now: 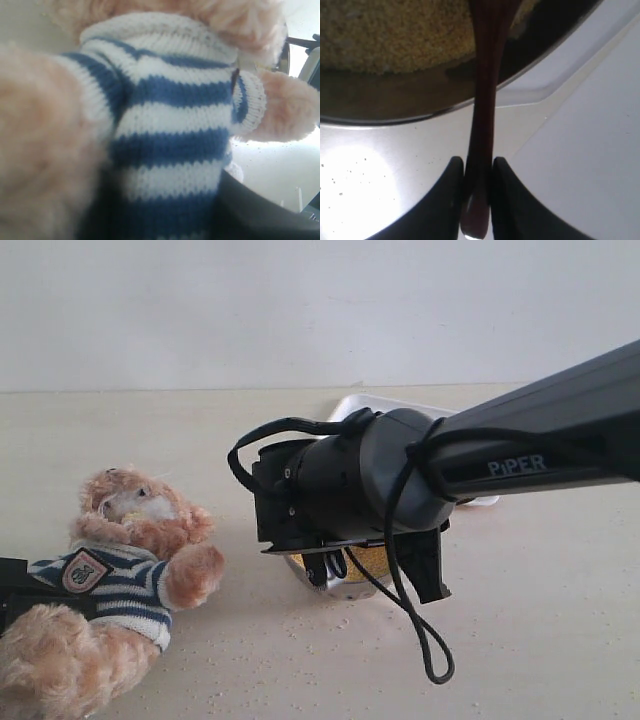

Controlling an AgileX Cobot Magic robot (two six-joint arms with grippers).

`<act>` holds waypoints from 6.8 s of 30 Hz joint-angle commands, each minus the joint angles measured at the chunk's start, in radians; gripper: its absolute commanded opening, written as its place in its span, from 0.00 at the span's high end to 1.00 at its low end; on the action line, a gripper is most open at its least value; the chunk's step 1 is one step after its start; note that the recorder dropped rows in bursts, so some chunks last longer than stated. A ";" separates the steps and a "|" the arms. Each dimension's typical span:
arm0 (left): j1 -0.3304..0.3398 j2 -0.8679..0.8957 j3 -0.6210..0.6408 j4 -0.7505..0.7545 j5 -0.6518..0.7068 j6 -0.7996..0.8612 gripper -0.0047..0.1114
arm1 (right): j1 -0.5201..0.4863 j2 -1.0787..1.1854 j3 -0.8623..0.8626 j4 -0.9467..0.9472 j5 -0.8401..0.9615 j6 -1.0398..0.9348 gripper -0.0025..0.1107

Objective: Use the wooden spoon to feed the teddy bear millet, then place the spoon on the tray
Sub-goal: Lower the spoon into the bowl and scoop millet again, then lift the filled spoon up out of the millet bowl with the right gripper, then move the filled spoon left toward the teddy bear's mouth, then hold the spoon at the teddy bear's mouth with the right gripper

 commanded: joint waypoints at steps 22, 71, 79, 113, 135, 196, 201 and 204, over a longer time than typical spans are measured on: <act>0.003 -0.013 0.005 -0.008 0.016 0.009 0.92 | -0.003 -0.066 0.005 0.191 0.003 -0.003 0.98; 0.003 -0.013 0.005 -0.008 0.016 0.009 0.92 | -0.131 -0.088 -0.115 0.505 0.003 -0.044 0.98; 0.003 -0.013 0.005 -0.008 0.016 0.009 0.92 | -0.131 -0.102 -0.115 0.516 0.003 -0.057 0.98; 0.003 -0.013 0.005 -0.008 0.016 0.009 0.92 | -0.250 -0.181 -0.111 0.639 0.003 -0.079 0.98; 0.003 -0.013 0.005 -0.008 0.016 0.009 0.92 | -0.070 -0.133 -0.367 0.669 0.003 -0.108 0.98; 0.003 -0.013 0.005 -0.008 0.016 0.009 0.92 | 0.148 0.133 -0.513 0.331 0.003 -0.004 0.98; 0.003 -0.013 0.005 -0.008 0.016 0.009 0.92 | 0.148 0.120 -0.513 0.288 0.003 -0.001 0.98; 0.003 -0.013 0.005 -0.008 0.016 0.009 0.92 | 0.148 0.108 -0.513 0.268 0.003 -0.003 0.98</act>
